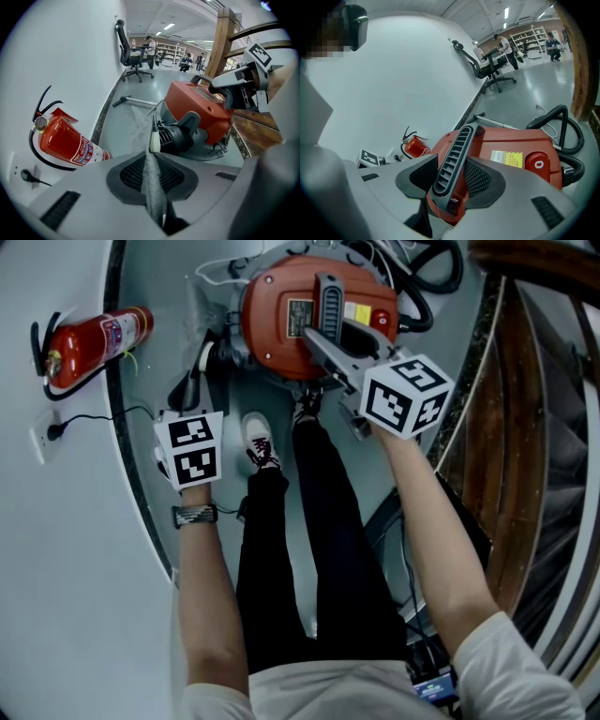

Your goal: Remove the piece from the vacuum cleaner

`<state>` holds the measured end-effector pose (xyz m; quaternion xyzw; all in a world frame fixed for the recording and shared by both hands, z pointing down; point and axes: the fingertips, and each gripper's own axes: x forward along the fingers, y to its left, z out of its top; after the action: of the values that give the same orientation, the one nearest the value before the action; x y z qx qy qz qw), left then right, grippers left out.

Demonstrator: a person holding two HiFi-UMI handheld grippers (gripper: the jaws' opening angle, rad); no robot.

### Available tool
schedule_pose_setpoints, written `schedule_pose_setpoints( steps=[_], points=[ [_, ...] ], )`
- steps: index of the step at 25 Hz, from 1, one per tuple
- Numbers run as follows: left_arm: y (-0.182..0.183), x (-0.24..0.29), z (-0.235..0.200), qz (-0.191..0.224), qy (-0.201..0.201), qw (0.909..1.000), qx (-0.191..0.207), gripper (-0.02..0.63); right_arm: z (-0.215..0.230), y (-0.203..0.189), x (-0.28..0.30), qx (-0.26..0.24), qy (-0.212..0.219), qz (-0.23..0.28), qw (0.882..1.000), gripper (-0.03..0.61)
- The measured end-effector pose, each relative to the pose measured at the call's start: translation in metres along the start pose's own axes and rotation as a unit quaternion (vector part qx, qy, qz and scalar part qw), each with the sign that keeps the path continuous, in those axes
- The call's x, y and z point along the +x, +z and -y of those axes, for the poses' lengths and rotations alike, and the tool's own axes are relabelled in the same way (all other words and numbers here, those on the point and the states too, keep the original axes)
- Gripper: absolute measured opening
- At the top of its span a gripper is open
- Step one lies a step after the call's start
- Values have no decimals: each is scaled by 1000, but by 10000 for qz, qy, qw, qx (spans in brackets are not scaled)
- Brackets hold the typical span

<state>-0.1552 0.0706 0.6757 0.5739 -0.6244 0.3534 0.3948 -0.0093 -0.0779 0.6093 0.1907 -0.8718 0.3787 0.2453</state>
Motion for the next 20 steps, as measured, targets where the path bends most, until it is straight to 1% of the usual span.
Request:
schedule_pose_setpoints(
  steps=[4,13,20],
  points=[
    [0,-1,-1,-14,-58,10000,73,46,0,0,0,-26,-35,23,10000,183],
    [0,0,-3,34,-65,10000,12,44,0,0,0,-14,-22,19,10000,183],
    [1,-1,-5,10,-89,9999,89,46,-1,1,-1,-35,-29,38,10000,183]
  ],
)
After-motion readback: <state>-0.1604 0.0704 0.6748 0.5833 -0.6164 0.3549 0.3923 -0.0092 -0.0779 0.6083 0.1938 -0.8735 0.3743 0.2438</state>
